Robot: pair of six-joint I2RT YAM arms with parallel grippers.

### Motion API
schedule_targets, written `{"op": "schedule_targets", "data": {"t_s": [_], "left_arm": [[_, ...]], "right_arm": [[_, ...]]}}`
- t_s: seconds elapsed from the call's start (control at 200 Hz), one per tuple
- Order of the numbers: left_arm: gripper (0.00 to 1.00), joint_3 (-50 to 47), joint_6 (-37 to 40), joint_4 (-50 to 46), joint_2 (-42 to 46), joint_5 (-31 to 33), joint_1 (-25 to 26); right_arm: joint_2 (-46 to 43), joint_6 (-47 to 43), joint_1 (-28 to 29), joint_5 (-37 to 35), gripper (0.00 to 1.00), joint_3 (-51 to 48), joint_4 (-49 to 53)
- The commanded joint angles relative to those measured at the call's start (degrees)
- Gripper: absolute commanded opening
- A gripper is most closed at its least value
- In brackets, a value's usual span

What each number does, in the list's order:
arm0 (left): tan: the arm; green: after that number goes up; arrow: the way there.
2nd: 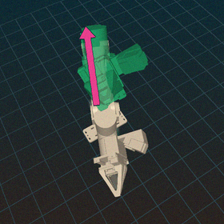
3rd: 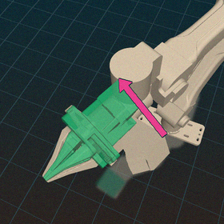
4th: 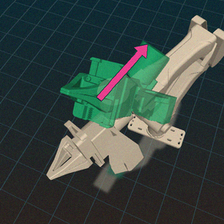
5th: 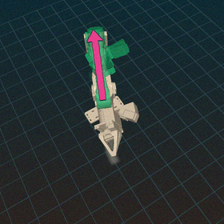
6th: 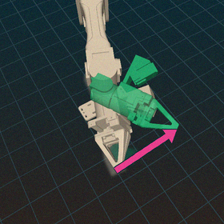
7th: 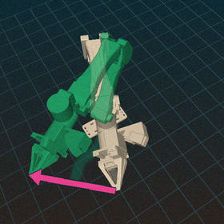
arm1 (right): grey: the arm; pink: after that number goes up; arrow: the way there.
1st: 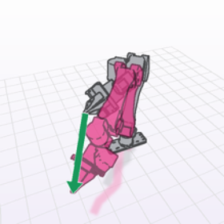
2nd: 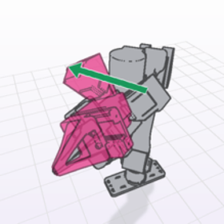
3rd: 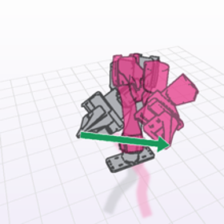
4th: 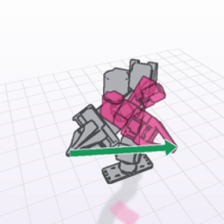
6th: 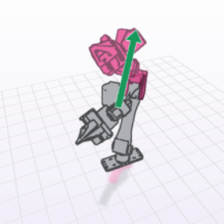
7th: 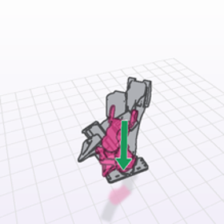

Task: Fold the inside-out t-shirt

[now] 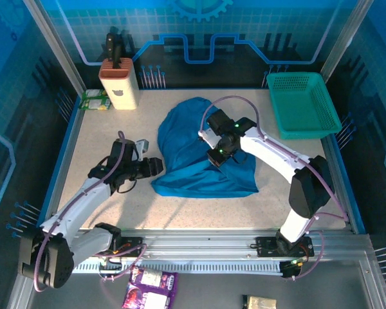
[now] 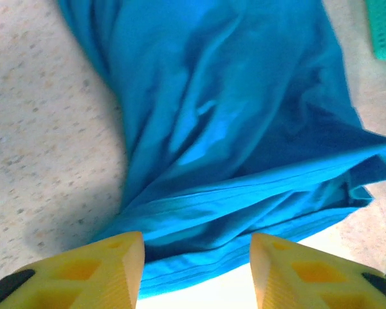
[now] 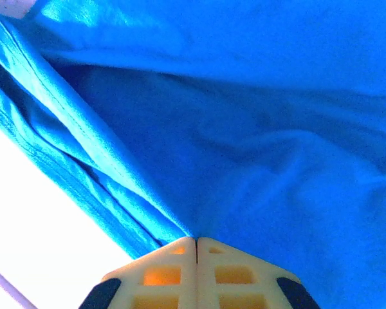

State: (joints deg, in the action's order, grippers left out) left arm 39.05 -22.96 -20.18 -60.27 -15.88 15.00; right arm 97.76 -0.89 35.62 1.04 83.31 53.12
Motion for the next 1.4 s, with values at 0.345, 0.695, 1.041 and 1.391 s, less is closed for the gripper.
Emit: {"op": "schedule_targets", "data": {"t_s": [0.345, 0.695, 1.041, 1.391], "left_arm": [[0.67, 10.4, 21.1, 8.2, -2.8, -4.0, 7.8], [0.79, 10.7, 41.0, 18.6, -11.0, -5.2, 15.5], [0.80, 16.1, 45.9, 21.0, -24.8, -4.5, 19.0], [0.44, 23.8, 48.3, 16.2, -33.6, -6.7, 19.0]], "right_arm": [[-4.5, 6.5, -6.7, 12.7, 0.00, -0.4, -1.1], [-4.0, 9.3, -10.0, 19.1, 0.00, -0.1, -0.3], [-5.4, 11.0, -10.6, 20.4, 0.00, -1.0, -1.9], [-6.7, 12.0, -11.4, 20.2, 0.00, -1.5, -3.5]]}}
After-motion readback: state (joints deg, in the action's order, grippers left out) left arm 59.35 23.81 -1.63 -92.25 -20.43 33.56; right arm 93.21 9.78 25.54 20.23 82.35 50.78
